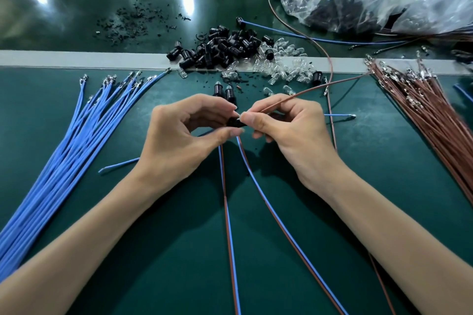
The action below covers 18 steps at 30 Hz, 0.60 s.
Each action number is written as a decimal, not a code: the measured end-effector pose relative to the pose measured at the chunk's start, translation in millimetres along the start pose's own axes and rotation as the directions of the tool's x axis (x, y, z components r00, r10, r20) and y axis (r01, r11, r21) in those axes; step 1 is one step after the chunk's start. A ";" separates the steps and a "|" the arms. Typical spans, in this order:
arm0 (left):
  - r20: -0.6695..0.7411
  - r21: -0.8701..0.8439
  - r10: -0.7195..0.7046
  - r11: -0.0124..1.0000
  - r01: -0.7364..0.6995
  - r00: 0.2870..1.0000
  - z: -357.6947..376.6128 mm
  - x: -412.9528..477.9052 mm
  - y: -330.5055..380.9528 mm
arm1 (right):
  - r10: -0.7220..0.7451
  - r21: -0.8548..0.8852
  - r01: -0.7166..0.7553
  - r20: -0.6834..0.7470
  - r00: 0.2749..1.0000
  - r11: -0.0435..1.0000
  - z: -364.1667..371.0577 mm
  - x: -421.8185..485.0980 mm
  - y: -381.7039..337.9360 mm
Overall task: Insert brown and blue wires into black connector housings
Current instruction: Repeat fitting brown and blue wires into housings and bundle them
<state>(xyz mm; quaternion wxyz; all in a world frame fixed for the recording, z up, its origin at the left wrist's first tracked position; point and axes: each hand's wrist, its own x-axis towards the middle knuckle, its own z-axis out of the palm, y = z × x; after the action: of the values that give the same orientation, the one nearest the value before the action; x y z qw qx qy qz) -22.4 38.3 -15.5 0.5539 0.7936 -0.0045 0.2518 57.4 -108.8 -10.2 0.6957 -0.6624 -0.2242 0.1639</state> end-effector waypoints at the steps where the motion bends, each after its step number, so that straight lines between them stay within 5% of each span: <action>1: -0.006 -0.002 -0.004 1.000 0.004 1.000 -0.1 0.1 -0.4 | 0.007 -0.006 -0.007 0.004 1.000 1.000 -0.4 -0.2 -0.8; 6: -0.065 -0.049 -0.068 0.997 0.065 0.996 1.2 1.2 0.3 | 0.104 0.237 -0.086 -0.065 0.992 0.968 -1.5 2.3 -3.0; 11: -0.093 0.076 -0.043 0.996 0.050 0.995 0.5 1.0 2.4 | 0.052 0.126 -0.035 -0.139 0.989 0.991 -0.8 1.5 -1.0; 18: -0.053 0.139 -0.060 0.988 0.067 0.997 1.3 0.7 0.6 | 0.106 0.329 -0.052 -0.150 0.983 0.943 -5.1 4.4 -1.7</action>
<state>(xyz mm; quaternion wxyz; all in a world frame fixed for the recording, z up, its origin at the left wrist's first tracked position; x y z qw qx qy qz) -21.4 37.1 -15.0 0.5042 0.8240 0.0520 0.2532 63.7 -110.9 -8.3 0.8042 -0.5589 -0.1087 0.1706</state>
